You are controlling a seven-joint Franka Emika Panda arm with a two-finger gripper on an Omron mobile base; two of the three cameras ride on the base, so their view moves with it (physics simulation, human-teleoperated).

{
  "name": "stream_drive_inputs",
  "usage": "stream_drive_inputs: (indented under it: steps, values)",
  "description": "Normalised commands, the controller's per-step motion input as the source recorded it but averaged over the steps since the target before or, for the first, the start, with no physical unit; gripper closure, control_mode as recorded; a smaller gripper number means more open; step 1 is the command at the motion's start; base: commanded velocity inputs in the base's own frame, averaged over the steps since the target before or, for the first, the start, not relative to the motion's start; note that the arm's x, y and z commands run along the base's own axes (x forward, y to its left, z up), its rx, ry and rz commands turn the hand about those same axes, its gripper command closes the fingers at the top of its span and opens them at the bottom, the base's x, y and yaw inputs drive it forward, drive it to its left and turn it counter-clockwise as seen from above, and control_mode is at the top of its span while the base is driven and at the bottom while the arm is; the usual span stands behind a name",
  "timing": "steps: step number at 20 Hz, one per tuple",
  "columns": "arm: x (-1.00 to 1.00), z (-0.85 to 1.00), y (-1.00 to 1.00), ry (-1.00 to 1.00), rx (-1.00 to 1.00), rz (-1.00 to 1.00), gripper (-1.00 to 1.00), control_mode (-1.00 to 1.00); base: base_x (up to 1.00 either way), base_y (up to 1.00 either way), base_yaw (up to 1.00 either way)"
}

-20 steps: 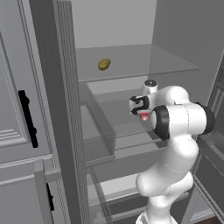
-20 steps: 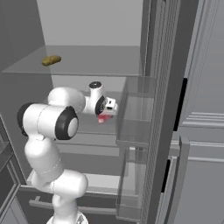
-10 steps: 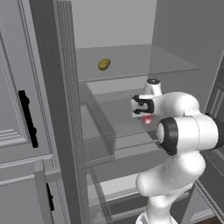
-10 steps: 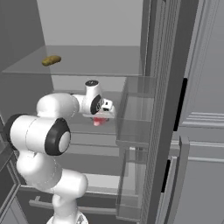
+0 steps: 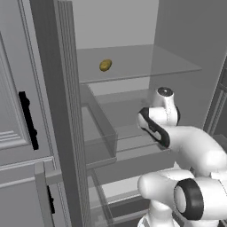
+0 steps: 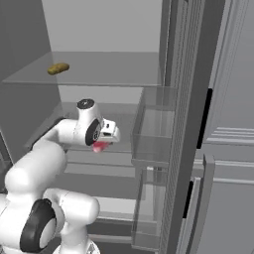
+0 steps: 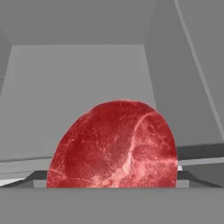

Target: Place one potato and one steak in each tupperware on the nearby counter, to pack two identical lunches.

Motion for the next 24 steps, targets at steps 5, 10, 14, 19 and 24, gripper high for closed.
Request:
stream_drive_inputs:
  steps: [5,10,14,19,24]
  values:
    - [-1.0,0.78,0.08,-0.28,0.0,0.07,1.0,-1.0,0.0,0.0,0.0]
    - [-1.0,0.69,0.05,-0.13,0.0,0.05,1.0,-1.0,0.0,0.0,0.0]
    - [-1.0,0.67,0.0,-0.01,0.0,0.02,1.0,-1.0,0.0,0.0,0.0]
    - [-0.94,0.45,0.0,0.03,-0.01,0.0,1.0,-1.0,0.0,0.0,0.0]
    - [-0.2,-0.05,0.0,0.0,-0.01,0.0,1.0,1.0,-0.8,0.0,0.0]
